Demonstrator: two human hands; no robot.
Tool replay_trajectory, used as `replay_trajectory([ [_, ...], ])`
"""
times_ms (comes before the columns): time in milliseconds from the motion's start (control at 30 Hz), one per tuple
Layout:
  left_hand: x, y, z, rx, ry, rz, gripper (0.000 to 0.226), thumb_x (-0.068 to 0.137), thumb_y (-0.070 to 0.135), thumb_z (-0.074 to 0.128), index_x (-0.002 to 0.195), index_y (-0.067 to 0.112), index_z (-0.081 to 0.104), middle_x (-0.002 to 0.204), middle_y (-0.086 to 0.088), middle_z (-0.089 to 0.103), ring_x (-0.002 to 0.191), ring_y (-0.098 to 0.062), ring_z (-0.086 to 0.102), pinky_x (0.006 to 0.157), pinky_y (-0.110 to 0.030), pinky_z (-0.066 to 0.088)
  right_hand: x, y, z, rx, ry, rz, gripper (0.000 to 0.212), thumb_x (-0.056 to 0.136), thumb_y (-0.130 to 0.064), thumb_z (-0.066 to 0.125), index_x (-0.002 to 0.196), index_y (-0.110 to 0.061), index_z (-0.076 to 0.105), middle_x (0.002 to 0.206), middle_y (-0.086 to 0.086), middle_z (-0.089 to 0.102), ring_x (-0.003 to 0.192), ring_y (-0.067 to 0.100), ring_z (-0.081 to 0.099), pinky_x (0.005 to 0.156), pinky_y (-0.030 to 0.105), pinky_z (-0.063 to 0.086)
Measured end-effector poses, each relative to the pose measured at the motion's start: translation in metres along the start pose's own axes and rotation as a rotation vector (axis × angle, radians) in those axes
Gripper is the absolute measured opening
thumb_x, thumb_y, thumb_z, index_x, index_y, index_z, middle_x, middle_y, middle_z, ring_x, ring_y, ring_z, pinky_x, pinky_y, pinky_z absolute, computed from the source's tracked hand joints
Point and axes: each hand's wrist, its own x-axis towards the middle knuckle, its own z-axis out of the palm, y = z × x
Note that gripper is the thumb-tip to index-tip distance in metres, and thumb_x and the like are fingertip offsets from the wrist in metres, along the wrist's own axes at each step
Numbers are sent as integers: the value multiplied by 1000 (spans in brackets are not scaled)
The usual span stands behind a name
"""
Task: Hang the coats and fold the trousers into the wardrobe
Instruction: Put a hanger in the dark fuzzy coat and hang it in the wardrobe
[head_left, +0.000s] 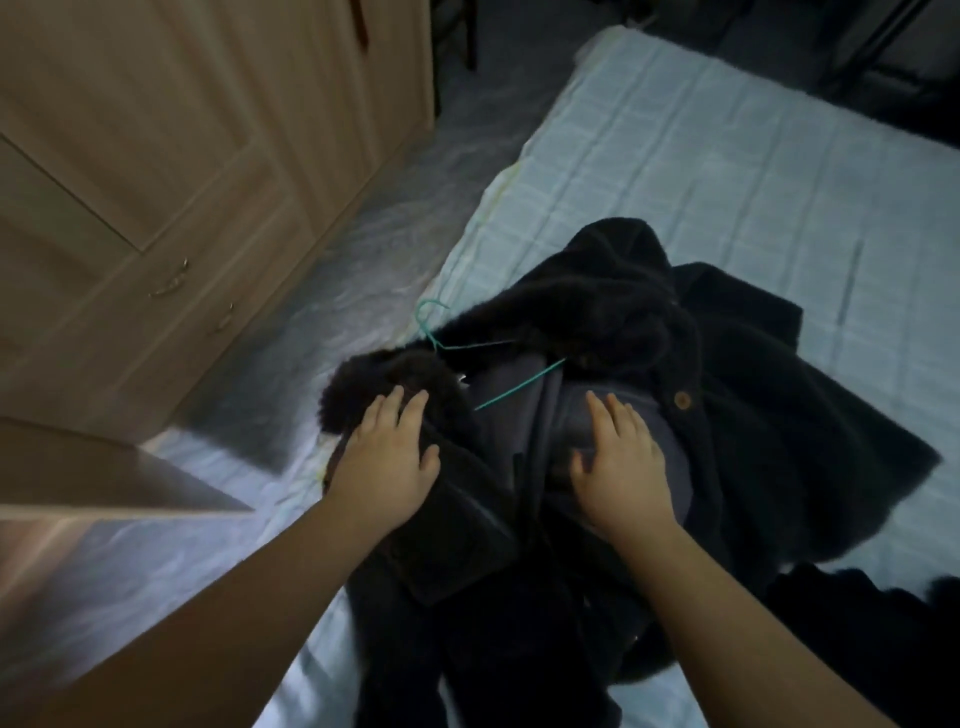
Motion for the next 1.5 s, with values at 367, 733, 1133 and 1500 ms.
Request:
replay_trajectory([
  [367, 83, -22, 89, 99, -19, -34, 86, 95, 48, 53, 158, 32, -4, 166, -10, 2, 151, -32, 12, 118, -49, 26, 148, 34, 61, -219, 123, -55, 87, 79, -22, 70, 155, -22, 30, 166, 12, 16, 153, 35, 9, 117, 62, 18],
  [733, 98, -32, 93, 179, -171, -46, 49, 93, 18, 56, 137, 28, 39, 126, -5, 45, 117, -31, 43, 94, -45, 39, 168, 13, 52, -339, -22, 26, 60, 91, -34, 59, 143, -16, 34, 130, 14, 49, 102, 40, 61, 81, 47, 43],
  [1133, 54, -21, 95, -26, 22, 129, 26, 88, 9, 54, 109, 24, 51, 101, 3, 52, 97, -25, 53, 83, -41, 44, 44, -49, 70, 66, -149, -181, 57, 93, -12, 56, 146, -24, 39, 141, 8, 37, 100, 36, 62, 73, 40, 50],
  [1500, 94, -42, 54, -72, 352, 3, 56, 74, 7, 54, 129, 7, 54, 135, -16, 47, 133, -37, 38, 109, -51, 38, 68, -105, 0, -277, -505, -60, 30, 93, -32, 45, 118, -25, 59, 123, 9, 64, 112, 34, 60, 87, 37, 48],
])
